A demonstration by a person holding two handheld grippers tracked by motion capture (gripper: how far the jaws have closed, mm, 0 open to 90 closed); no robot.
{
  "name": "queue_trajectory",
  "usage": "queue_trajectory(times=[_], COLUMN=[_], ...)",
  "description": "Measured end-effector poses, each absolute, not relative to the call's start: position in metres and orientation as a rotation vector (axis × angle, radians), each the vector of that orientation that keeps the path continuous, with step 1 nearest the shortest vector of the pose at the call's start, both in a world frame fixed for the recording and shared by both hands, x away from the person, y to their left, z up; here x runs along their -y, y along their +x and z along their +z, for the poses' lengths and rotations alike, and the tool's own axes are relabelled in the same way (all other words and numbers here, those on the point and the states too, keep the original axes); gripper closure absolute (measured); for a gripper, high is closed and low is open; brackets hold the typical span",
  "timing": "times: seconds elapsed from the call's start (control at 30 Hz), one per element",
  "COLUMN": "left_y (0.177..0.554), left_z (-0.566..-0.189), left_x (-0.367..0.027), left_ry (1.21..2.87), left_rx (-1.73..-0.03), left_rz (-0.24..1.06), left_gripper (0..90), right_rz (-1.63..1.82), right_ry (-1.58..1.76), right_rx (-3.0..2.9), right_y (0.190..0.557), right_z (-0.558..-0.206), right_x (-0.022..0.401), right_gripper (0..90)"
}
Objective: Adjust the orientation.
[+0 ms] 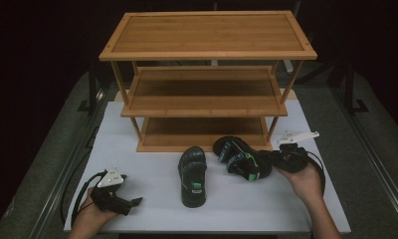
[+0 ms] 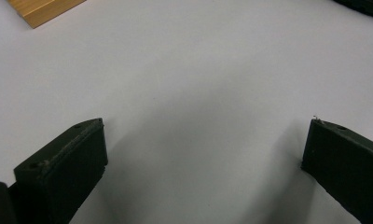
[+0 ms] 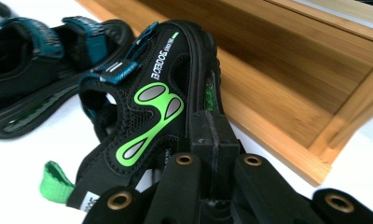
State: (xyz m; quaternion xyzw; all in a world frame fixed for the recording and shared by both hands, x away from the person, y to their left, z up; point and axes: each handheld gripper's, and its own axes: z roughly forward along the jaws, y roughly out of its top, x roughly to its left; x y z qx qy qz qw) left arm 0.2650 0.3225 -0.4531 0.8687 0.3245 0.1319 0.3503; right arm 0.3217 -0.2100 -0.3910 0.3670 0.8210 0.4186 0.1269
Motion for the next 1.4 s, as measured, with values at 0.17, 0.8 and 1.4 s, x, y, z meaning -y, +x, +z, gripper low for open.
queue_trajectory(times=[0.17, 0.8, 1.4], left_y=[0.265, 0.265, 0.265], left_z=[-0.453, -0.453, -0.453], left_x=[-0.322, -0.323, -0.323], left_ry=[2.25, 2.253, 2.25], left_rx=[-0.84, -0.84, -0.842], left_rz=[0.342, 0.338, 0.34], left_gripper=[0.0, 0.0, 0.0], right_rz=[1.209, 1.184, 1.322], right_ry=[1.101, 1.191, 1.071], right_rx=[-2.365, -2.32, -2.282], right_y=[0.331, 0.351, 0.309], right_z=[-0.397, -0.418, -0.365], right_x=[0.216, 0.228, 0.223], right_gripper=[89.8, 88.9, 57.7])
